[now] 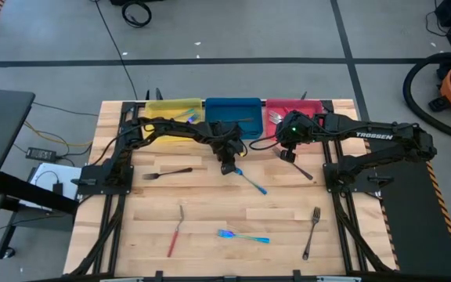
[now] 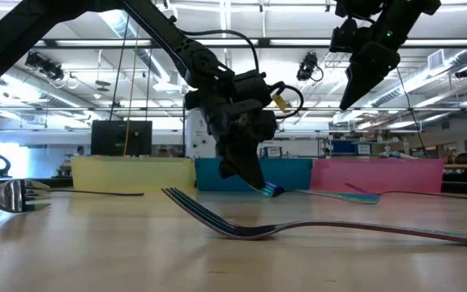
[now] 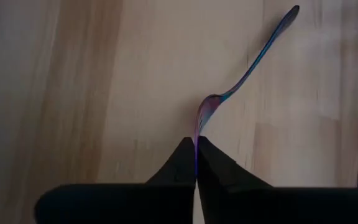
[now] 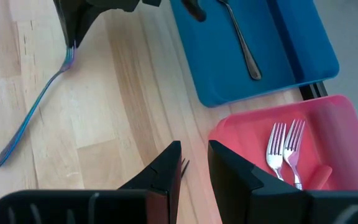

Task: Sort silverware by color (type)
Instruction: Put the iridescent fork into the yellow bin

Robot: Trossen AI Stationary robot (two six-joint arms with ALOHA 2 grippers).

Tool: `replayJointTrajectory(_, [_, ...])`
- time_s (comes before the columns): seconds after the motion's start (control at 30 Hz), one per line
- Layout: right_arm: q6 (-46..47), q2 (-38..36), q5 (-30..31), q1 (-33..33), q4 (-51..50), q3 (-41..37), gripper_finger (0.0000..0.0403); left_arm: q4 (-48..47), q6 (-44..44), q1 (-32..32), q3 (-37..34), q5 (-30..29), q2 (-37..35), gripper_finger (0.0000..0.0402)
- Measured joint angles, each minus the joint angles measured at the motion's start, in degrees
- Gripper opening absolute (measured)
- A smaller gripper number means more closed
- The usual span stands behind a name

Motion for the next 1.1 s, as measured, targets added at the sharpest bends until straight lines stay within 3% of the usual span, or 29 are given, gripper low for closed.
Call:
replayJointTrajectory(0.47, [0.2, 0.0, 0.0, 0.0, -0.6, 0.0, 0.0088, -0.1, -0.3, 3.1, -0.1, 9.0, -0.2, 0.0001])
replayJointTrajectory(1.1, [0.2, 0.0, 0.0, 0.0, -2.0, 0.0, 0.0088, -6.9, 3.2, 12.7, -0.1, 9.5, -11.1, 0.0000])
